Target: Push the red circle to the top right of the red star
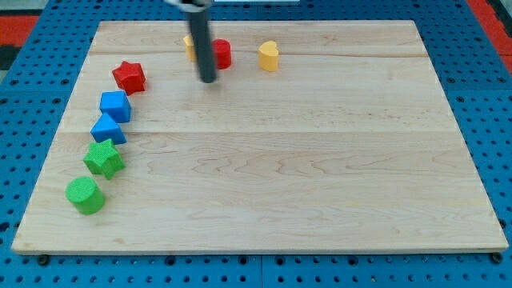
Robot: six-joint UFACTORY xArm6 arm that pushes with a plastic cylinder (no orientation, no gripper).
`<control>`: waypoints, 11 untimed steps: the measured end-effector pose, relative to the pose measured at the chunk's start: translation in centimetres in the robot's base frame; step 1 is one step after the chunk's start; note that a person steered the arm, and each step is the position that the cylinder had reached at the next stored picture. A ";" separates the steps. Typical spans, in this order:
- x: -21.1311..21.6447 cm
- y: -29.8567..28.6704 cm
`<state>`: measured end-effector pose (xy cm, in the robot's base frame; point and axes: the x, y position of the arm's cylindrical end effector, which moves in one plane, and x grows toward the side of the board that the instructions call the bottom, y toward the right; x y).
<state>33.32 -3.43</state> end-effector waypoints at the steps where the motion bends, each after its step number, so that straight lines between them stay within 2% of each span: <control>1: -0.8 5.0; 2: -5.2 5.0; 5: -5.8 -4.9; 7: -3.3 -7.1; 9: -4.3 -11.2; 10: -3.9 -10.0; 11: -1.0 -10.0</control>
